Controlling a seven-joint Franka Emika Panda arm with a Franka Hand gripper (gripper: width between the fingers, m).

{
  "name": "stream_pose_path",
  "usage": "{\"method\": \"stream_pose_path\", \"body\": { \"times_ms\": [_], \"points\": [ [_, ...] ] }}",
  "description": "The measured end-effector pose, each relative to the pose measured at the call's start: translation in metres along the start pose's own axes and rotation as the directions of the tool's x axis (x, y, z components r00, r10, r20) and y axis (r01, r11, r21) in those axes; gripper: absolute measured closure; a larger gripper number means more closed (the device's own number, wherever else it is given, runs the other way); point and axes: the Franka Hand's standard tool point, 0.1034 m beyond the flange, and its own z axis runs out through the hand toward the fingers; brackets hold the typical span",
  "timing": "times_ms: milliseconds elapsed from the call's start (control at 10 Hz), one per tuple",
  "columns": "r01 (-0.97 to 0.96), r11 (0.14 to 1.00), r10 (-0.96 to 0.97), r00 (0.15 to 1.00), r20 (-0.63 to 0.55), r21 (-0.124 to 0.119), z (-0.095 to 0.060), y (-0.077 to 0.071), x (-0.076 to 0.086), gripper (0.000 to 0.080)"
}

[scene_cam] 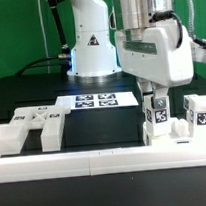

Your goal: Assemble chair

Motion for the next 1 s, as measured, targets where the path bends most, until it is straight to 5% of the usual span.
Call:
{"method": "stream_pose_path", "body": {
  "times_ms": [500, 700, 1000],
  "points": [
    [-0.161, 0.987, 0.161, 0.987, -0.002, 0.0, 0.0003, 0.0001, -0.002, 0.0508],
    [-0.078, 0.997, 0.078, 0.997, 0.0, -0.01, 0.0005, 0.0016, -0.0018, 0.0273],
    [0.157, 0.988, -0.157, 0.988, 0.002, -0.014, 0.0018, 0.0028, -0.0032, 0.0157]
  ]
}}
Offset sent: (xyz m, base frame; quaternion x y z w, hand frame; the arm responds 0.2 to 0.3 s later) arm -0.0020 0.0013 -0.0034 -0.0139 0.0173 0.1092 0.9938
